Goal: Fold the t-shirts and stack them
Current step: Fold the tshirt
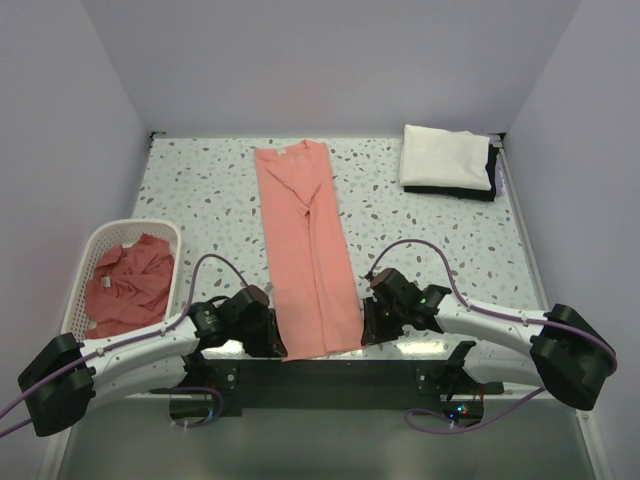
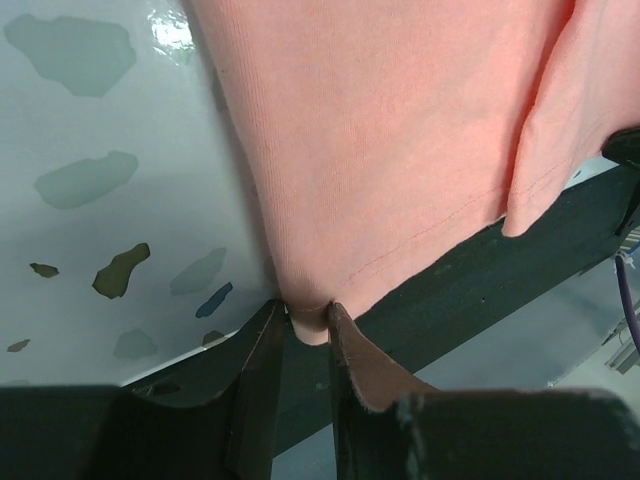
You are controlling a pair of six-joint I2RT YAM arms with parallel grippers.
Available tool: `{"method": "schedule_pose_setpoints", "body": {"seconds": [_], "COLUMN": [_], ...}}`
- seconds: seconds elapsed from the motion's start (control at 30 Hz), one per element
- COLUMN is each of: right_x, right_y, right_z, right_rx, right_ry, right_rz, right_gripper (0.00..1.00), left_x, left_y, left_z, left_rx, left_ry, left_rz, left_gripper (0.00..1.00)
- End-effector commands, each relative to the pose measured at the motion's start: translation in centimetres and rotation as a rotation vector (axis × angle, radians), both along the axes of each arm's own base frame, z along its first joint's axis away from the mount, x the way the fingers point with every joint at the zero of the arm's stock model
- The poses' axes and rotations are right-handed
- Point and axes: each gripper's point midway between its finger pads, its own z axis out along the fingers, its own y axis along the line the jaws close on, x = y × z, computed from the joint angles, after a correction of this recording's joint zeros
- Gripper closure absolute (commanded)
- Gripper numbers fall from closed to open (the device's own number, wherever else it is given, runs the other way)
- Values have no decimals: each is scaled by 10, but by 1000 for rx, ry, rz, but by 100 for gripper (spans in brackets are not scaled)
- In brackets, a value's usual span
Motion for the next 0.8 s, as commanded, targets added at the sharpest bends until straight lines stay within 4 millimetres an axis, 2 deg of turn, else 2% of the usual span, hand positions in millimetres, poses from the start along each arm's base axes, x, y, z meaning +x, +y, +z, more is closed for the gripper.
{"method": "schedule_pose_setpoints", "body": {"seconds": [0.0, 0.07, 0.3, 0.4, 0.47, 0.63, 0.73, 0.77], "right_x": [-3, -1, -1, 0, 0, 17, 37, 51], "right_y": [6, 9, 16, 20, 21, 30, 37, 41], "right_z": [3, 6, 15, 22, 26, 47, 64, 71], "right_rx": [42, 57, 85, 108, 117, 131, 129, 131], "right_ry": [12, 11, 8, 5, 3, -69, -129, -150], "right_rz": [5, 6, 20, 29, 35, 34, 26, 13], "right_gripper": [74, 76, 84, 94, 100, 100, 100, 100], "left_x": [2, 3, 11, 14, 17, 37, 58, 68], "left_y": [-3, -5, -15, -18, -19, -25, -28, -31], "left_z": [0, 2, 12, 17, 20, 41, 55, 65], "left_rx": [-11, -20, -60, -72, -71, -64, -52, -62], "left_ry": [-6, -12, -42, -54, -66, -157, -211, -237], "left_rz": [13, 13, 15, 16, 12, 20, 26, 32], "left_gripper": [72, 74, 90, 98, 100, 100, 100, 100]}}
